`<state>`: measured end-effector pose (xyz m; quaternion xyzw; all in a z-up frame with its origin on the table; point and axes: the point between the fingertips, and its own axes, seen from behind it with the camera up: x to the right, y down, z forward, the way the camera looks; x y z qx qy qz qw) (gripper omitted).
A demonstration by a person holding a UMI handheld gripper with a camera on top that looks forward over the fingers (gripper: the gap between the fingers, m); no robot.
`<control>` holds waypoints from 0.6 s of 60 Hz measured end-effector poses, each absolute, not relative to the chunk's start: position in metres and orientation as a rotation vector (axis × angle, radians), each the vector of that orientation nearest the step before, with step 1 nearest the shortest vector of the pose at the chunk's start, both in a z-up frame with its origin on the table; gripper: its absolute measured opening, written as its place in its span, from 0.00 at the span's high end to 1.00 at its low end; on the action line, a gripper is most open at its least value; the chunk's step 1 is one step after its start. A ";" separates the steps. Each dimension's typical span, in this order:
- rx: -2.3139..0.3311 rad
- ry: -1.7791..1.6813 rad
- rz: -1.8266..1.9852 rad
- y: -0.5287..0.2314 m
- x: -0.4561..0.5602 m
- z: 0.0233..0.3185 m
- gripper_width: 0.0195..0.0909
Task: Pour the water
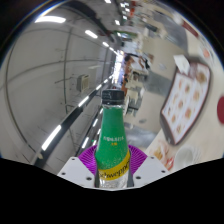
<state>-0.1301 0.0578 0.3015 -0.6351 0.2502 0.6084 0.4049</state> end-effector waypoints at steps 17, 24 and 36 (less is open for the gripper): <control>-1.702 0.107 0.186 0.115 0.082 0.203 0.74; -1.784 -0.007 0.072 0.114 0.092 0.129 0.74; -1.762 -0.083 0.074 0.108 0.080 0.083 0.74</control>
